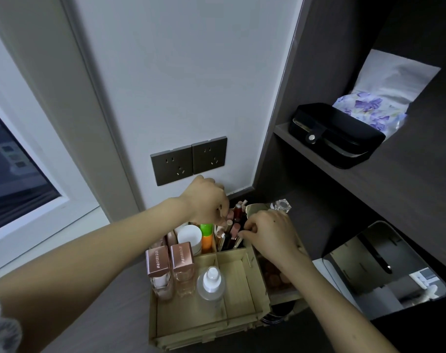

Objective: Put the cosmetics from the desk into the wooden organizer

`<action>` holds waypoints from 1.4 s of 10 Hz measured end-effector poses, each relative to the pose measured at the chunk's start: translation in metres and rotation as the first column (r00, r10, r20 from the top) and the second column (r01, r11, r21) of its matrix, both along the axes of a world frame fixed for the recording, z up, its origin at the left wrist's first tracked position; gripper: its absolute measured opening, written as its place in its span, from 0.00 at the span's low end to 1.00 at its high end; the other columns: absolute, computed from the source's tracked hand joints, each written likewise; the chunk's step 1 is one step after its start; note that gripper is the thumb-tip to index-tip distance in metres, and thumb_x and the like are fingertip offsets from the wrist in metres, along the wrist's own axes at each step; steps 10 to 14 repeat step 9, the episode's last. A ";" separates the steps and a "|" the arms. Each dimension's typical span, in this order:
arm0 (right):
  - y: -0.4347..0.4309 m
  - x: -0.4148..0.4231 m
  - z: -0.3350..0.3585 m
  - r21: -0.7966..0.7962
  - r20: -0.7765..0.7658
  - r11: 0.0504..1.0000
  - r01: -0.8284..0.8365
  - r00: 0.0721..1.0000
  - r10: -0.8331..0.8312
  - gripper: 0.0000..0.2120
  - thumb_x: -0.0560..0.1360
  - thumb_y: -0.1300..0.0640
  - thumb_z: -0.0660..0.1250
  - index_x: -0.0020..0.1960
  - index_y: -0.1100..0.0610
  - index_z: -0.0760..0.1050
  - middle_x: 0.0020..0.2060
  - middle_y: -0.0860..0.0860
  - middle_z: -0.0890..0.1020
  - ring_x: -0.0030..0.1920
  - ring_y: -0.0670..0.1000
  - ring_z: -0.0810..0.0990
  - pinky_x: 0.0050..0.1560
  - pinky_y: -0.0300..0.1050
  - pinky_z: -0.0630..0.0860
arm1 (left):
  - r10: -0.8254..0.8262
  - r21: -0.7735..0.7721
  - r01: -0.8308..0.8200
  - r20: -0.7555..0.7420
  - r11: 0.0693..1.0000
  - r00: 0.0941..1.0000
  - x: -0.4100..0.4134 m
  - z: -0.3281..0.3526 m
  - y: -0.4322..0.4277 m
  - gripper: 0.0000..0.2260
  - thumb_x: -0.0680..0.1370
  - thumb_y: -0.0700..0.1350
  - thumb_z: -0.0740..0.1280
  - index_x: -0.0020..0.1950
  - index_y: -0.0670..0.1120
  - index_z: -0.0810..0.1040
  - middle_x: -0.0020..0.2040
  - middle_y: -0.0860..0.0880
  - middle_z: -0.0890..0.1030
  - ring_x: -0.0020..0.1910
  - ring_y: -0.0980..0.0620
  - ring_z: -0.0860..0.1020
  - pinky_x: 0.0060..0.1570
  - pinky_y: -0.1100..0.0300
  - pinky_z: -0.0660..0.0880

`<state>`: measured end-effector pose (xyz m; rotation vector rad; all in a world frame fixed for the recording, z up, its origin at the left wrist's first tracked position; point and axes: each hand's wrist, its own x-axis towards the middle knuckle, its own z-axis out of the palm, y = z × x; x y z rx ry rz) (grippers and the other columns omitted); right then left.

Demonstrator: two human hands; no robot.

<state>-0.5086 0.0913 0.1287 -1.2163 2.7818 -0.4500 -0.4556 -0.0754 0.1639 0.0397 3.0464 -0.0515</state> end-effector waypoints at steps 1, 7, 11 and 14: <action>-0.001 0.000 -0.001 -0.002 0.011 0.999 -0.039 0.999 0.039 0.11 0.72 0.44 0.68 0.40 0.49 0.84 0.28 0.44 0.74 0.39 0.47 0.74 0.61 0.48 0.69 | -0.003 -0.018 0.004 0.016 1.000 1.000 -0.003 -0.002 0.003 0.09 0.74 0.54 0.65 0.51 0.57 0.81 0.52 0.52 0.78 0.55 0.49 0.73 0.48 0.58 0.61; -0.004 -0.003 0.001 0.061 -0.078 0.996 -0.062 0.995 0.067 0.13 0.73 0.44 0.67 0.53 0.48 0.82 0.45 0.49 0.83 0.55 0.50 0.75 0.64 0.48 0.65 | 0.125 0.057 -0.128 0.055 0.990 0.991 -0.021 -0.003 -0.009 0.10 0.74 0.53 0.66 0.55 0.57 0.79 0.54 0.50 0.77 0.58 0.47 0.73 0.50 0.56 0.62; -0.004 -0.003 0.006 0.076 -0.065 0.996 -0.052 0.996 0.057 0.13 0.72 0.44 0.68 0.52 0.49 0.82 0.44 0.49 0.83 0.54 0.50 0.76 0.64 0.48 0.65 | 0.172 0.172 -0.175 0.029 0.969 0.985 -0.015 0.006 -0.020 0.13 0.74 0.53 0.67 0.58 0.56 0.78 0.56 0.51 0.78 0.58 0.48 0.74 0.51 0.56 0.67; -0.004 -0.003 0.006 0.076 -0.065 0.996 -0.052 0.996 0.057 0.13 0.72 0.44 0.68 0.52 0.49 0.82 0.44 0.49 0.83 0.54 0.50 0.76 0.64 0.48 0.65 | 0.172 0.172 -0.175 0.029 0.969 0.985 -0.015 0.006 -0.020 0.13 0.74 0.53 0.67 0.58 0.56 0.78 0.56 0.51 0.78 0.58 0.48 0.74 0.51 0.56 0.67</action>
